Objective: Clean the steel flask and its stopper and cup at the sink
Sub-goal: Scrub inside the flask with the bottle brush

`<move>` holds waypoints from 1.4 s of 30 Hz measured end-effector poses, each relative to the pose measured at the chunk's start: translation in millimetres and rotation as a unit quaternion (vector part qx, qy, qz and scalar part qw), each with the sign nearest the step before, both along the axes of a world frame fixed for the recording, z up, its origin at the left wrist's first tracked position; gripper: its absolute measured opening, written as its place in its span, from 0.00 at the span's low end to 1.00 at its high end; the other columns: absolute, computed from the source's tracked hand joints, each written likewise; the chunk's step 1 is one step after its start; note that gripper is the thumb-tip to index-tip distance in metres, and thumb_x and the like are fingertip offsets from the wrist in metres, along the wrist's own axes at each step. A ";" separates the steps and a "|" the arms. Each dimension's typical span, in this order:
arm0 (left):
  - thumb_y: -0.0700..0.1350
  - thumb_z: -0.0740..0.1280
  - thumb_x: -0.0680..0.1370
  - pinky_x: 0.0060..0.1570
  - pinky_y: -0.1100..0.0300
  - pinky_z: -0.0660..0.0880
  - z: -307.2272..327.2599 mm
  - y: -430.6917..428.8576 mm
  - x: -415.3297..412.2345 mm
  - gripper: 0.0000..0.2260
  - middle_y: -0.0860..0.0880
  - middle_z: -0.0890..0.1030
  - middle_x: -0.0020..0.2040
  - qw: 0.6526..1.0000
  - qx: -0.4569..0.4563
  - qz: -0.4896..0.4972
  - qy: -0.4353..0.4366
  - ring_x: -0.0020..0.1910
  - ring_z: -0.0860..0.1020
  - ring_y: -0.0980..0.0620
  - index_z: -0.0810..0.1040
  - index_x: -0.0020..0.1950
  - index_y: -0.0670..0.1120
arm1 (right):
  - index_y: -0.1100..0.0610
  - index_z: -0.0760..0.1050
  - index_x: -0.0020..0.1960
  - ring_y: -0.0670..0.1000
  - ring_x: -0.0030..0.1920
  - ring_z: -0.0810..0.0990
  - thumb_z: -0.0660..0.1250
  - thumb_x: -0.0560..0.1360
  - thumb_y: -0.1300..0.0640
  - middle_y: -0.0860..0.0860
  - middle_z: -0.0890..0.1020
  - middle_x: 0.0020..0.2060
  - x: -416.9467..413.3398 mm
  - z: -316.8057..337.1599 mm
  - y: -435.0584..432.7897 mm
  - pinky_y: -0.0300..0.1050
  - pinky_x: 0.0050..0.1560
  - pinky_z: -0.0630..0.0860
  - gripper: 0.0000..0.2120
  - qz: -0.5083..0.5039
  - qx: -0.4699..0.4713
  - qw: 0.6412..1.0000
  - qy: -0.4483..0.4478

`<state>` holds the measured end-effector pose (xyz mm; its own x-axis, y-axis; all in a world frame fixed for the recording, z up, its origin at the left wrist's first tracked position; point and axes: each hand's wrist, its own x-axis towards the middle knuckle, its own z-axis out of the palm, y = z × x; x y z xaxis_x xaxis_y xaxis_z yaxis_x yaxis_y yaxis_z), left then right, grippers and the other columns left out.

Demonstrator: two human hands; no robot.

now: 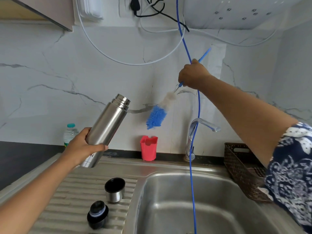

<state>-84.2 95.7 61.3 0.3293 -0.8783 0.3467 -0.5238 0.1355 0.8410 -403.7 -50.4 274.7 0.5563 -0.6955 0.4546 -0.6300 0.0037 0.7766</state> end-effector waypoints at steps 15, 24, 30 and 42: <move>0.60 0.74 0.46 0.39 0.58 0.72 -10.5 25.9 -19.6 0.44 0.53 0.78 0.49 0.996 0.043 -0.013 -0.072 0.45 0.77 0.52 0.70 0.61 0.54 | 0.48 0.79 0.55 0.48 0.43 0.74 0.68 0.76 0.55 0.45 0.83 0.40 -156.6 -22.1 108.7 0.44 0.46 0.68 0.08 0.054 0.223 0.912 -0.340; 0.64 0.71 0.47 0.44 0.57 0.73 -29.7 36.4 -40.8 0.48 0.52 0.77 0.51 0.974 0.090 -0.035 -0.205 0.47 0.77 0.51 0.67 0.67 0.57 | 0.43 0.79 0.47 0.35 0.31 0.74 0.68 0.76 0.55 0.39 0.83 0.32 -216.3 -60.9 140.3 0.37 0.38 0.66 0.07 0.118 0.335 0.806 -0.473; 0.50 0.81 0.61 0.41 0.61 0.70 -34.0 32.4 -61.9 0.39 0.52 0.77 0.51 0.961 0.079 -0.053 -0.258 0.47 0.76 0.53 0.67 0.67 0.57 | 0.43 0.79 0.49 0.33 0.32 0.74 0.68 0.76 0.56 0.38 0.82 0.31 -235.0 -73.8 143.7 0.36 0.40 0.66 0.08 0.122 0.355 0.790 -0.484; 0.56 0.78 0.54 0.46 0.60 0.72 -31.7 30.3 -82.4 0.41 0.54 0.78 0.52 0.940 0.104 -0.091 -0.311 0.48 0.76 0.54 0.68 0.66 0.60 | 0.43 0.77 0.54 0.36 0.43 0.77 0.66 0.76 0.56 0.48 0.84 0.39 -250.6 -93.6 134.4 0.27 0.47 0.66 0.10 0.102 0.389 0.804 -0.439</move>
